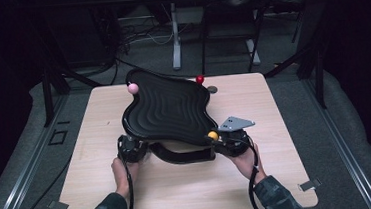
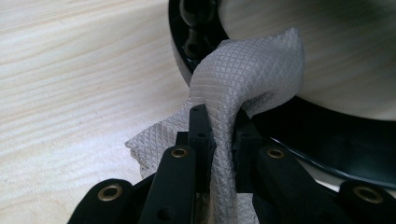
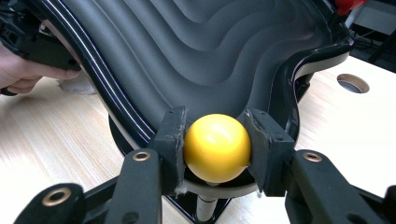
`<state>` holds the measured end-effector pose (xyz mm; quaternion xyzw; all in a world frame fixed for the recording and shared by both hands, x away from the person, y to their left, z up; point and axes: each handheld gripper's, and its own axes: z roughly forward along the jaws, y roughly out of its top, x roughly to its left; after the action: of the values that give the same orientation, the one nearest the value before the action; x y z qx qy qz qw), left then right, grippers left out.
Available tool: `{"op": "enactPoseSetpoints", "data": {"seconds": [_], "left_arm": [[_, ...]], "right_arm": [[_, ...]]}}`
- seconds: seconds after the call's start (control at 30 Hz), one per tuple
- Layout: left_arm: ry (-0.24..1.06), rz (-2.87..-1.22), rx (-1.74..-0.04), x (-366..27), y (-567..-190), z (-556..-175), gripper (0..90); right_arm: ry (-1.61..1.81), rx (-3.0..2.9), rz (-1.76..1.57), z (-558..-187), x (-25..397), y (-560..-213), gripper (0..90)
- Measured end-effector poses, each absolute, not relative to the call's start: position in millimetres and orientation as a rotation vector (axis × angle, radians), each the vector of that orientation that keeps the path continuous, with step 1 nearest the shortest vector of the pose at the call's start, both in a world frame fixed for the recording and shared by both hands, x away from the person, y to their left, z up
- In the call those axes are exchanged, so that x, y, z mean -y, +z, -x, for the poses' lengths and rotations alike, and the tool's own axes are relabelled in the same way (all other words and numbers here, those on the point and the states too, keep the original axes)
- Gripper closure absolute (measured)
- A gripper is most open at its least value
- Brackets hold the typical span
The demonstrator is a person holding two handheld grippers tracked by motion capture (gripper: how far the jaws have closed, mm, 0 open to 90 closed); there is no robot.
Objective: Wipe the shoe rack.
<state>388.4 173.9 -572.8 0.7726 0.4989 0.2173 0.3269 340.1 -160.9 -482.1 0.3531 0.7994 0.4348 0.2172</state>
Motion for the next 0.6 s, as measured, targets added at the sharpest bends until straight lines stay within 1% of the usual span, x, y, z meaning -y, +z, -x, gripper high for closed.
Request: {"op": "enactPoseSetpoints", "data": {"seconds": [0.3, 0.5, 0.53, 0.6], "left_arm": [[0.553, -2.065, -1.284, -166.2, -570.3, -371.4, 81.8], [0.540, -2.089, -1.264, -156.7, -569.8, -358.0, 81.8], [0.560, -2.097, -1.258, -155.4, -569.5, -356.1, 81.8], [0.545, -2.091, -1.254, -149.6, -570.8, -350.2, 81.8]], "right_arm": [[1.210, -2.218, -0.977, -340.3, 161.1, -482.1, 59.8], [1.211, -2.220, -0.976, -340.5, 161.2, -482.1, 59.8], [1.213, -2.221, -0.976, -340.5, 161.2, -482.1, 59.8], [1.211, -2.220, -0.976, -340.6, 161.2, -482.0, 59.8]]}}
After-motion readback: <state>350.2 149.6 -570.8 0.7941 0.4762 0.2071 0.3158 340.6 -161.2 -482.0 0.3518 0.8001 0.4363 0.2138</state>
